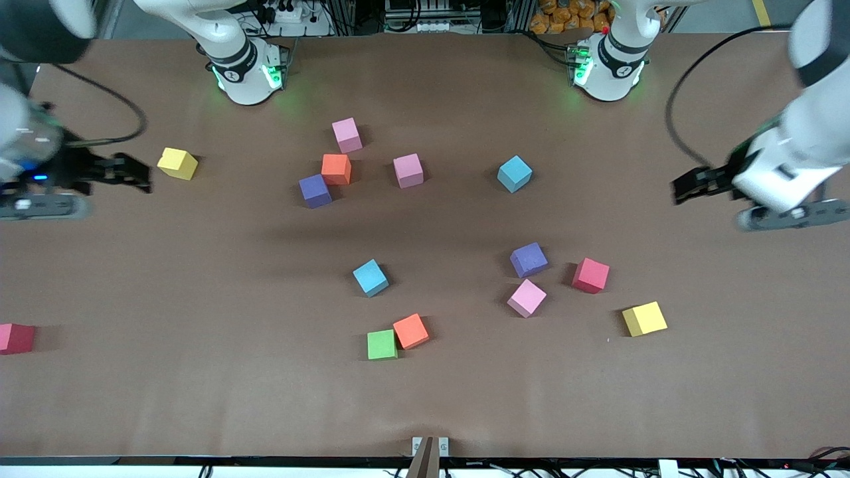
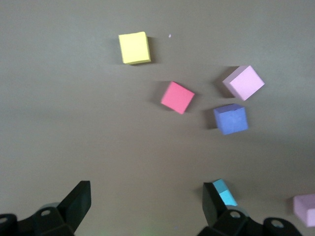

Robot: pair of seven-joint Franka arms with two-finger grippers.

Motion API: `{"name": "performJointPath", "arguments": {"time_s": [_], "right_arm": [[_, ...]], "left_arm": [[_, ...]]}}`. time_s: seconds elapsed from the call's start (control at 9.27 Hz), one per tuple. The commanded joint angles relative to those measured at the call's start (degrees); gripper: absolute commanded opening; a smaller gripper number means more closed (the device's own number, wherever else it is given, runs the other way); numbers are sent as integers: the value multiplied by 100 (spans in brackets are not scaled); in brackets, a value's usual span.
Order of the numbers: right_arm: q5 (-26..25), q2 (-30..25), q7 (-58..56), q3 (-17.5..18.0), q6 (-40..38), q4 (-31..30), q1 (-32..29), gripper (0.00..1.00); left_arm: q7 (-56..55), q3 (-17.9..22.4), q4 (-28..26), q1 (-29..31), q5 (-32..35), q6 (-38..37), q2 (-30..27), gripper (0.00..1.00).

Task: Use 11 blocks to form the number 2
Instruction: 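Move the right gripper and the left gripper toward two pink cubes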

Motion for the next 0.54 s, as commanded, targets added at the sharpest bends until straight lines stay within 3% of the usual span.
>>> {"name": "performJointPath", "arguments": {"time_s": [0.0, 0.22, 0.43], "right_arm": [[342, -285, 561, 42, 33, -516, 388, 100], [283, -259, 880, 69, 41, -692, 1160, 100], [369, -276, 1142, 78, 67, -1085, 1584, 100]], "left_arm": [[-978, -493, -963, -5, -122, 807, -322, 100], [-1883, -1231, -1379, -22, -26, 1396, -218, 100], [-2508, -1716, -1678, -101, 19, 1715, -139, 100]]}}
